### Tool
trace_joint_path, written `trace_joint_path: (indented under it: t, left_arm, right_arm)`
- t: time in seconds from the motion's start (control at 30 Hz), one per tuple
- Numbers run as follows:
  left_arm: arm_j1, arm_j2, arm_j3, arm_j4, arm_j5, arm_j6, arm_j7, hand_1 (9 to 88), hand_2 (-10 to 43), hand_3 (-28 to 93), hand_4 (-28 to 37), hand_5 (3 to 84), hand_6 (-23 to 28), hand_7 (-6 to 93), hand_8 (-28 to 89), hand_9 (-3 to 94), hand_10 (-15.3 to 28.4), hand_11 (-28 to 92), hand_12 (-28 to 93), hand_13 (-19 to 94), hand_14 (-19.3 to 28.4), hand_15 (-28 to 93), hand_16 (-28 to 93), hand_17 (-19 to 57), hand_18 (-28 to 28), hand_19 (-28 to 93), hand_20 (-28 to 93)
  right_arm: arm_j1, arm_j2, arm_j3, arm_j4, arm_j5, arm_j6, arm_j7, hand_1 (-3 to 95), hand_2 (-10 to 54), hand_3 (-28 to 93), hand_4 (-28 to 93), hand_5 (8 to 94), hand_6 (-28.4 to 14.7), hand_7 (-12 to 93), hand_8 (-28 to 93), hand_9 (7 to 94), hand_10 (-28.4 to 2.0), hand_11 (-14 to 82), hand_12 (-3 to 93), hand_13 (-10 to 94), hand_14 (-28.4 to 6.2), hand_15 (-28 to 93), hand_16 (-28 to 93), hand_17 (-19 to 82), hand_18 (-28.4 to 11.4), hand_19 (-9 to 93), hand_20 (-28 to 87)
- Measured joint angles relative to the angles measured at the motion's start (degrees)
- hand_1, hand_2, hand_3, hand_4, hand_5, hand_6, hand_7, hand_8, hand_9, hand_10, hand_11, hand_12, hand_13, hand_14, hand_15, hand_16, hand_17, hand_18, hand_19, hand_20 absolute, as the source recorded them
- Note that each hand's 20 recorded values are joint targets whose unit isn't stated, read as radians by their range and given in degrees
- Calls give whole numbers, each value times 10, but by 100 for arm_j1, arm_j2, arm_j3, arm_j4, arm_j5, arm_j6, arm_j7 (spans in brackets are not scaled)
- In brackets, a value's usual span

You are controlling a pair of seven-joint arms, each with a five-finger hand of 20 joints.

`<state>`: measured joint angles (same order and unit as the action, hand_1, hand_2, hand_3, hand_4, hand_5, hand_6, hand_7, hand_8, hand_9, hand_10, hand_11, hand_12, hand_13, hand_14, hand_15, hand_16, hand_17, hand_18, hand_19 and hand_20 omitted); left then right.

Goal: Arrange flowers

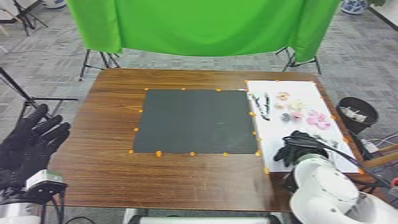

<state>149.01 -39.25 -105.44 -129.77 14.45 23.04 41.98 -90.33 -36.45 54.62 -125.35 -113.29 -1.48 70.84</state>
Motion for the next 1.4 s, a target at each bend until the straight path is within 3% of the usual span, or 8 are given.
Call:
trace_joint_path:
  t: [0.27, 0.57, 0.83, 1.1, 1.2, 1.4]
  left_arm:
    - [-25, -22, -4, 1, 34, 0, -73, 299, 65, 648, -213, 362, 90, 105, -81, 326, 189, 275, 106, 209, 251, 518, -116, -84, 222, 447, 66]
    - [-85, -86, -9, 1, 124, -5, -185, 299, 66, 648, -214, 362, 90, 105, -80, 327, 189, 275, 106, 209, 251, 519, -116, -84, 222, 447, 66]
    - [-85, -94, -14, 0, 123, -5, -199, 298, 66, 648, -213, 362, 90, 104, -80, 327, 189, 275, 106, 209, 251, 518, -116, -84, 222, 447, 66]
    - [-124, -184, -27, -1, 176, -8, -309, 297, 67, 646, -215, 362, 90, 104, -80, 326, 189, 276, 106, 210, 251, 518, -116, -84, 222, 448, 66]
    - [-122, -189, -28, -1, 173, -8, -304, 297, 67, 646, -216, 362, 90, 104, -80, 326, 189, 276, 106, 209, 251, 519, -116, -84, 222, 447, 66]
    - [-62, -159, -34, -3, 96, -3, -164, 296, 67, 646, -216, 362, 90, 104, -80, 327, 189, 275, 106, 209, 252, 519, -116, -84, 222, 447, 66]
  right_arm:
    - [255, -6, -270, 71, -63, -187, 33, 612, -95, 643, -230, 828, -66, 165, 109, 896, -134, 266, 275, 838, -91, 612, 147, 621, -124, 932, 129]
    - [337, -23, -276, 202, -14, -120, -33, 596, -90, 696, -208, 836, -59, 193, 234, 904, -133, 352, 239, 854, -80, 661, 171, 624, -146, 932, 321]
    - [314, 95, -637, 320, -488, 760, -138, 554, -85, 747, -175, 828, -51, 234, 284, 882, -134, 448, 237, 843, -80, 732, 180, 625, -157, 932, 444]
    - [377, 90, -855, 465, -801, 938, -86, 499, -73, 773, -73, 808, -45, 316, 282, 858, -136, 537, 241, 835, -84, 788, 189, 634, -156, 932, 506]
    - [413, 90, -942, 528, -859, 1134, -61, 493, -71, 774, -62, 806, -44, 327, 278, 855, -136, 548, 243, 839, -82, 798, 190, 636, -154, 932, 514]
    - [421, 144, -1034, 568, -932, 1412, -58, 487, -79, 791, -65, 803, -44, 344, 272, 854, -134, 553, 251, 840, -82, 802, 190, 641, -152, 932, 523]
